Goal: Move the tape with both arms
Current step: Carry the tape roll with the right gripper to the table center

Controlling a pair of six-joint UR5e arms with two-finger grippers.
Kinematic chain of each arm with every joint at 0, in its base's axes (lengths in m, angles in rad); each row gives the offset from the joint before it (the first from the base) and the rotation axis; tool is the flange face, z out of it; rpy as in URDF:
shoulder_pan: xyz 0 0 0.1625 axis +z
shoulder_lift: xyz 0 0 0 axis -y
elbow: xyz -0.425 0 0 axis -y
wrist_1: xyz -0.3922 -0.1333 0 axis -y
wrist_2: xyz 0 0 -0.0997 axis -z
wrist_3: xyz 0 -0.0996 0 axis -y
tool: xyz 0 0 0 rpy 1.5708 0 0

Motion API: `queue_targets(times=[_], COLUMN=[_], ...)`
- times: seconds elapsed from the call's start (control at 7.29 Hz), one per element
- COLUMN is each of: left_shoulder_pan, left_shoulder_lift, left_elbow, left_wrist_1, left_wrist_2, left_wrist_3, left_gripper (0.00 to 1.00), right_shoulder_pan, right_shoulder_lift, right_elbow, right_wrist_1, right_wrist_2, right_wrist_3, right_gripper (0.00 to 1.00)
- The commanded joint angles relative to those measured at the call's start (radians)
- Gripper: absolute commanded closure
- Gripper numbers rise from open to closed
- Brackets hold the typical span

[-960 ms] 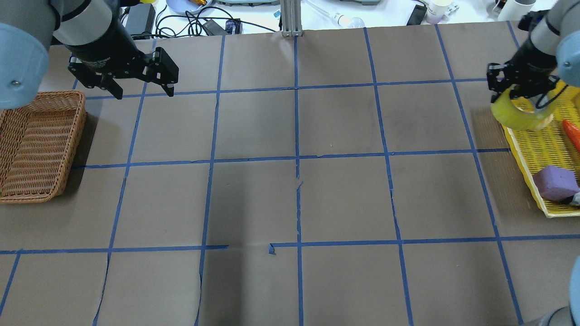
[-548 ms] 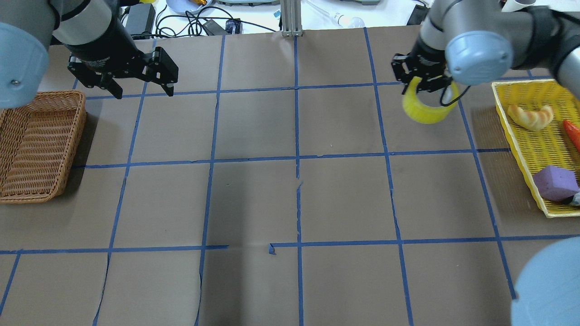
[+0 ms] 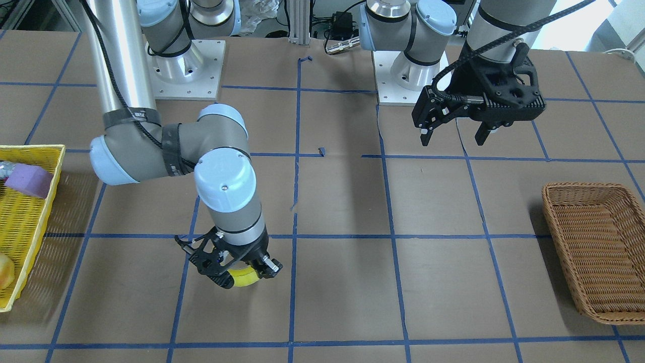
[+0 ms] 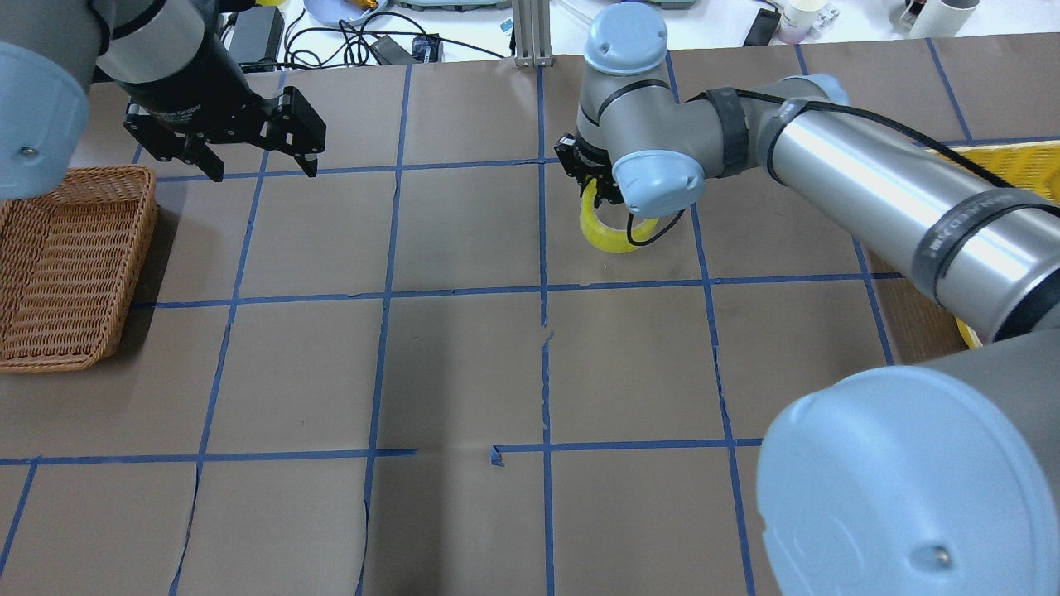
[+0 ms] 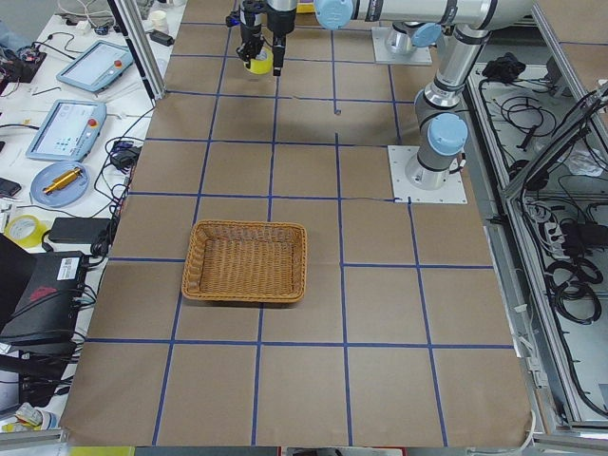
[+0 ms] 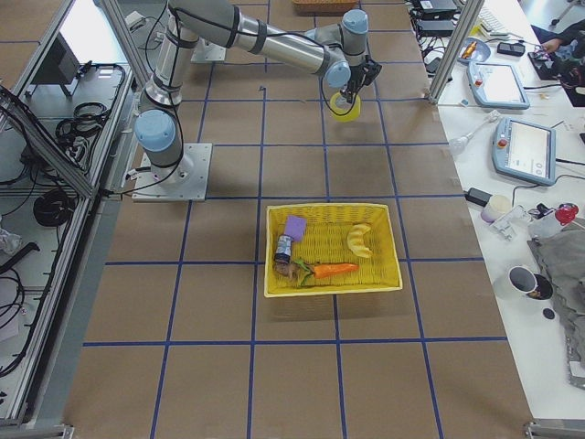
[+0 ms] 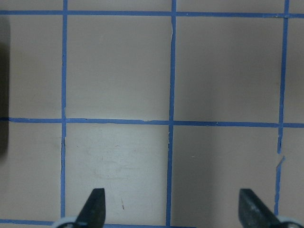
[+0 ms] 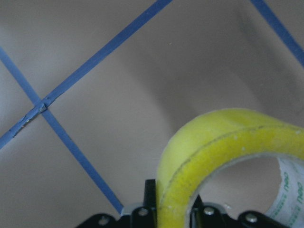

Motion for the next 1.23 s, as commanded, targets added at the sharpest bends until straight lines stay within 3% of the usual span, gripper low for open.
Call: queue_targets(times=[0.0,0.55,0.69,0.82,1.1], left_shoulder_pan=[0.0,0.0,0.0,0.0,0.0], left_shoulder_lift=[0.0,0.0,0.0,0.0,0.0], left_elbow=[0.0,0.001,0.0,0.0,0.001], left_wrist_1=[0.0,0.0,0.0,0.0,0.0], left_wrist_2=[0.0,0.0,0.0,0.0,0.0], left_wrist_3=[0.0,0.0,0.0,0.0,0.0], left_gripper=[0.0,0.0,0.0,0.0,0.0], right_shoulder_pan=[0.043,0.081,0.081,0.081,0.079], right_shoulder_lift=[0.055,0.112,0.123,0.12,0.063], right_elbow=[-0.046,-0.073,-0.069,-0.067,-0.066], right_wrist_1=[-0.008,-0.057,-0.054,-0.053,-0.015], right_wrist_2=[0.043,0.101,0.101,0.101,0.101], right_wrist_3=[0.097,0.112,0.103,0.096,0.103], right_gripper=[1.0,1.0,0.96,0.01,0.0])
